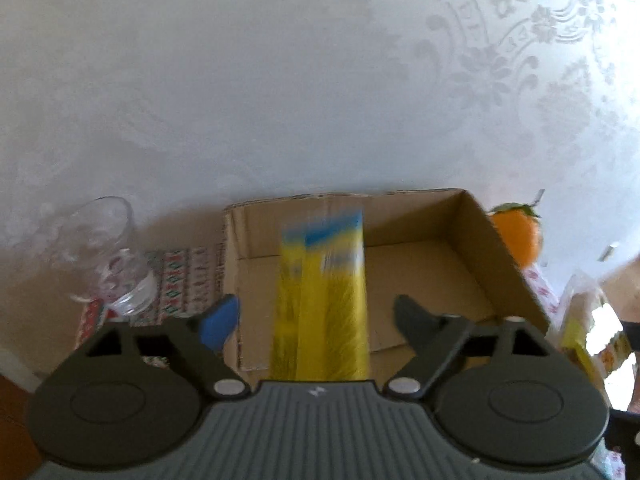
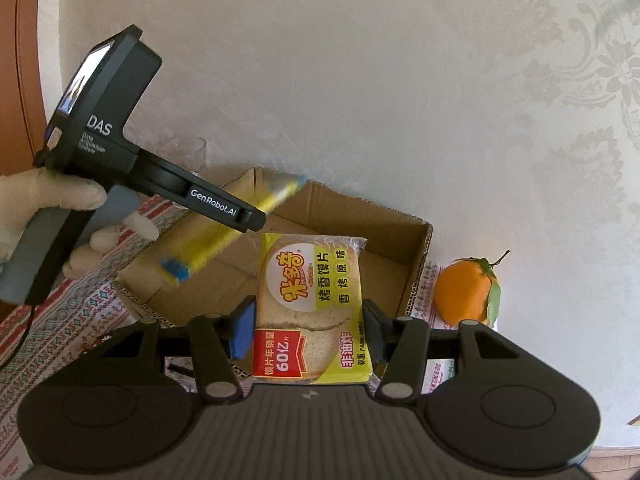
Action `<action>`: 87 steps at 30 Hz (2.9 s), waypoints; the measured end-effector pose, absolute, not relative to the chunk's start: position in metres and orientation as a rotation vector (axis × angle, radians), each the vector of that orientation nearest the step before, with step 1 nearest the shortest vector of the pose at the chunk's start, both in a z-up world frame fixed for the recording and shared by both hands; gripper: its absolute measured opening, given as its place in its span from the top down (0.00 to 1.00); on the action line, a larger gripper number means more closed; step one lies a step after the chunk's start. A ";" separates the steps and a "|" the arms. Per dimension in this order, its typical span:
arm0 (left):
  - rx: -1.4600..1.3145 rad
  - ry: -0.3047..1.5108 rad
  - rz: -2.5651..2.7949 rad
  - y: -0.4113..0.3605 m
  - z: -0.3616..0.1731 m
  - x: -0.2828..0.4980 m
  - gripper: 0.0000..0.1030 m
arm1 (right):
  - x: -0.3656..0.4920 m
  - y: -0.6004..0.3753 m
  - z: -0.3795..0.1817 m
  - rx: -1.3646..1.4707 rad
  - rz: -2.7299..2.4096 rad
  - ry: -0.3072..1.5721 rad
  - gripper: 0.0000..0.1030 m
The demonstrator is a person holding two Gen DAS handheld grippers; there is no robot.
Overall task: Organize snacks
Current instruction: 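Carry both packets into the cardboard box and open both tools, then move the right tool to the round pastry packet and grasp it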
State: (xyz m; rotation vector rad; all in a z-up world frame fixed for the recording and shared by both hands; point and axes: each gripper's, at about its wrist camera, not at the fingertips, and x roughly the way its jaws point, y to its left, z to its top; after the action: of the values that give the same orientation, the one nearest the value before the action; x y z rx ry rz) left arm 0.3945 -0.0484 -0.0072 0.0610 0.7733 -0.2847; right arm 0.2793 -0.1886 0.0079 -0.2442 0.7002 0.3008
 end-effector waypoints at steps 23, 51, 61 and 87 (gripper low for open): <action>0.146 0.675 -0.253 -0.002 0.006 0.287 0.06 | 0.373 -0.175 -0.013 -0.170 0.171 0.693 0.00; 0.065 0.636 -0.139 0.026 -0.020 0.148 0.04 | 0.152 -0.152 -0.051 -0.183 0.176 0.720 0.00; 0.030 0.673 -0.080 0.047 -0.033 0.137 0.04 | 0.145 -0.113 -0.081 -0.232 0.225 0.758 0.00; -0.013 0.739 -0.082 0.057 -0.049 0.146 0.04 | 0.149 -0.088 -0.095 -0.338 0.218 0.742 0.38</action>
State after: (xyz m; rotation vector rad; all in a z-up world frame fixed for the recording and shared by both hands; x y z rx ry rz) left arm 0.1461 0.0570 -0.0492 -0.0126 0.7393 -0.0818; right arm 0.1486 -0.0878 -0.0950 -0.3380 0.7424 0.2176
